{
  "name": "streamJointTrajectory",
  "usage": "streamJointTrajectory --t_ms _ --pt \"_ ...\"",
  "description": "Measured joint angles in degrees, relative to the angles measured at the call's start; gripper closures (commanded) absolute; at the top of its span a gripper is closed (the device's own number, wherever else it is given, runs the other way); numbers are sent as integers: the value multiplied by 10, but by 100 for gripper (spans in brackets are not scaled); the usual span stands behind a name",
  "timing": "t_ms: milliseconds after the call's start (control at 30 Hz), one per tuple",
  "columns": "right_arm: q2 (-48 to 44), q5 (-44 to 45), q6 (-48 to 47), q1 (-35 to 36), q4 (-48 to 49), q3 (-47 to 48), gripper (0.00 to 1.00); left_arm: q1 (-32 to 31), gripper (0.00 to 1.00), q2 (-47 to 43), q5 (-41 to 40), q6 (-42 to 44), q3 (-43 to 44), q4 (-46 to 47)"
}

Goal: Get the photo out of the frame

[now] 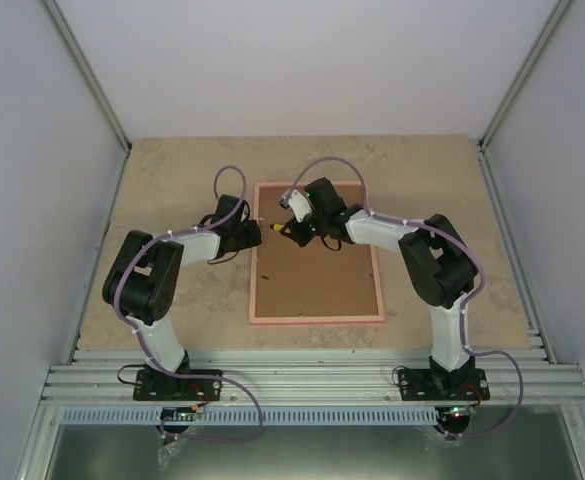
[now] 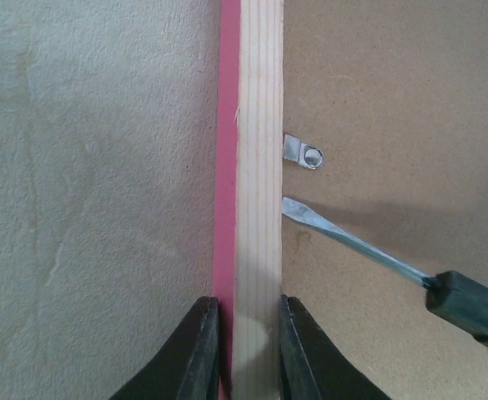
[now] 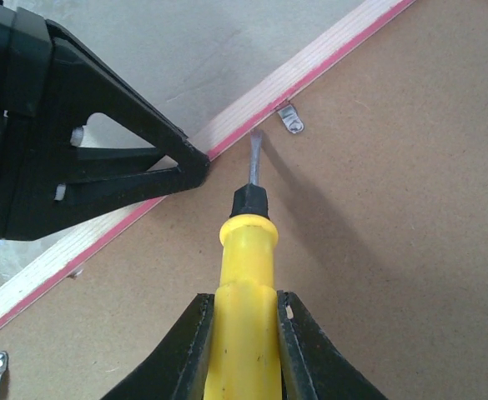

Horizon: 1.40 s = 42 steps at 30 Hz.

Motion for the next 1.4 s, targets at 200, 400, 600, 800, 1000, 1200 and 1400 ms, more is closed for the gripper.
streamJointTrajectory --t_ms 200,400,600,800,1000,1200,1400 --pt "9 -3 0 -3 8 2 100 0 92 0 0 0 0 1" --pt "17 -5 0 -11 22 2 100 0 92 0 0 2 0 1" --pt "25 -16 0 -14 27 8 100 0 92 0 1 2 0 1" --pt "31 -23 7 -17 34 12 99 1 92 0 2 2 0 1" --pt "31 -21 17 -17 35 12 100 1 92 0 2 2 0 1" --pt "31 -17 26 -17 36 11 100 1 92 0 2 2 0 1" --pt "29 15 39 -18 65 -1 100 1 92 0 2 2 0 1"
